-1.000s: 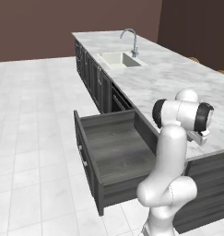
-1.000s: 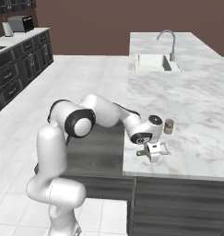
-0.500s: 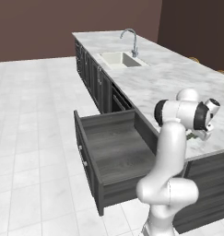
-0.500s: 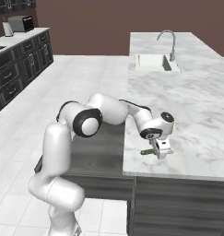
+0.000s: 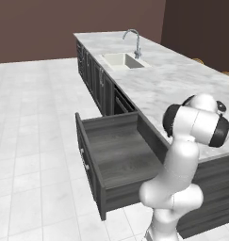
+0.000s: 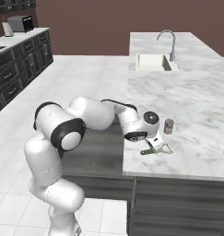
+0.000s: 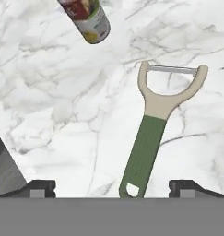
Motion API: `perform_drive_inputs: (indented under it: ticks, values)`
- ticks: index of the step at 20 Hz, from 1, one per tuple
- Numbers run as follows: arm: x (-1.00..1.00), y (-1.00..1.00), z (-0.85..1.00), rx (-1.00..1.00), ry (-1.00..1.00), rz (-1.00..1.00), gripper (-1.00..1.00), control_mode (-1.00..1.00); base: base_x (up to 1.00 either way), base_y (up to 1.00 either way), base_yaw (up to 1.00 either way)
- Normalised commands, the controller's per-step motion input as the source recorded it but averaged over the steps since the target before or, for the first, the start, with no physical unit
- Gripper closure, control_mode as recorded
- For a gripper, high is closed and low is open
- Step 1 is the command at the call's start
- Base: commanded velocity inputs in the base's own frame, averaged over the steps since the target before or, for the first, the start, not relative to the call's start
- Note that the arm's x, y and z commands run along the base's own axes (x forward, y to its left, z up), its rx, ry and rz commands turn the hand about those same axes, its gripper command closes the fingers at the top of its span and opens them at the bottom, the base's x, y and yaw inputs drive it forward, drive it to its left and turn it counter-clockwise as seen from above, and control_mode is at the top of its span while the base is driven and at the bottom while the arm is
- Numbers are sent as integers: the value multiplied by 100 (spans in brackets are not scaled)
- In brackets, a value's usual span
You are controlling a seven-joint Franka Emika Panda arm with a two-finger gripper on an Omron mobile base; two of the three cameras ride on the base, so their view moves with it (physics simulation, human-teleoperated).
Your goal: Pick the peeler from the drawer and place it on the counter.
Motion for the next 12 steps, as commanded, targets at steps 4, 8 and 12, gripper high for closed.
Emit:
perform_drive_inputs:
  ticks: [4,8,12]
  values:
    - [16,100,71,-56,15,18,-100,-100,0,0,0]
    - [5,100,94,-45,39,30,-100,-100,0,0,0]
    - [0,100,100,-31,48,37,-100,-100,0,0,0]
